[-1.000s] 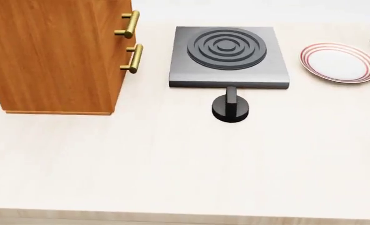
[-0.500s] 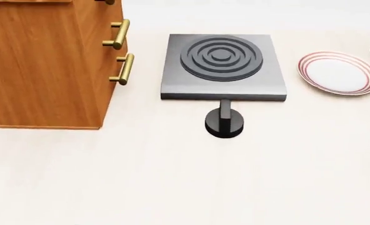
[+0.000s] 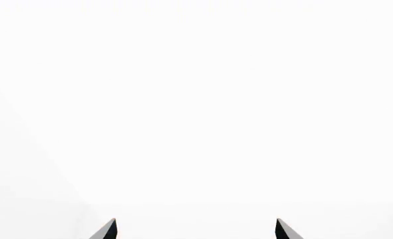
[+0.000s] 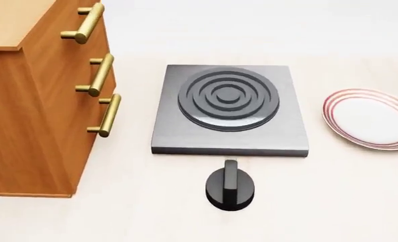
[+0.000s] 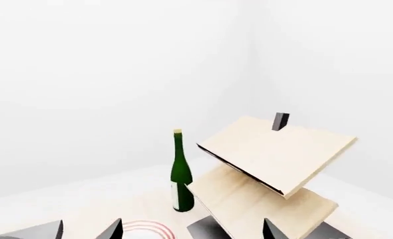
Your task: Put the bowl on the stove.
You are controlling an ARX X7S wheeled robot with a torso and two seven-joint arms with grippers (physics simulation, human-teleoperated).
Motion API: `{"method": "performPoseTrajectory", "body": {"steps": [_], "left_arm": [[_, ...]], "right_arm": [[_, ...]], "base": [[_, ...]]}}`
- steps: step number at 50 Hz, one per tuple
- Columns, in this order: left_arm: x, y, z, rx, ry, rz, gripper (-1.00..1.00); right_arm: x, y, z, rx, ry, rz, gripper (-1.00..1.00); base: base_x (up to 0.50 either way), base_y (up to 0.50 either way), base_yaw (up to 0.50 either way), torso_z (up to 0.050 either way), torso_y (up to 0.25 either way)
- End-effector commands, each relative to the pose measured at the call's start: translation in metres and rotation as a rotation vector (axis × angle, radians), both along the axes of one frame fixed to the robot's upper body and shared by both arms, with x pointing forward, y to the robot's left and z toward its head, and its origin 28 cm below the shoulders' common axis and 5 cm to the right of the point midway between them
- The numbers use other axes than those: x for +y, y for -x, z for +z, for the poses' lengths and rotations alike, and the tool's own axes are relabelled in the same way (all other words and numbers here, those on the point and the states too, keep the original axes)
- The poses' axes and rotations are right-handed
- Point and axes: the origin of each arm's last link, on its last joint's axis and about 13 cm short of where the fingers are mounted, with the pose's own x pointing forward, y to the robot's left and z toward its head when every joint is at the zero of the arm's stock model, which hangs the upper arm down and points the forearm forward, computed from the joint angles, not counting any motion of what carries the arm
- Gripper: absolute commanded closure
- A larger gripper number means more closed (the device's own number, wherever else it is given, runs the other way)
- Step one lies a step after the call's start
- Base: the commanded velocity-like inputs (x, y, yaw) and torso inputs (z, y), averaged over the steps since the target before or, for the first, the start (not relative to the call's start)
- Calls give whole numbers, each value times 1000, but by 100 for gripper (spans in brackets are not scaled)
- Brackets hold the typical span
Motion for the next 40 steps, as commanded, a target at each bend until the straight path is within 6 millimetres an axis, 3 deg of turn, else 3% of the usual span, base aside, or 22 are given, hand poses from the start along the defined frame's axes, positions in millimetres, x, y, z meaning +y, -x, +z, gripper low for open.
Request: {"method": "performPoseTrajectory", "body": {"steps": [1, 26, 40], "left_arm": [[1, 0, 1, -25, -6, 0, -100], [1, 1, 1, -28, -5, -1, -100], [1, 1, 1, -29, -4, -2, -100]], "right_arm": [[0, 2, -3, -2, -2, 2, -100], [0, 2, -3, 3, -1, 14, -100], [0, 2, -2, 14, 27, 17, -100]], "base": [[500, -12, 0, 0, 0], [500, -12, 0, 0, 1], [21, 0, 0, 0, 0]]}}
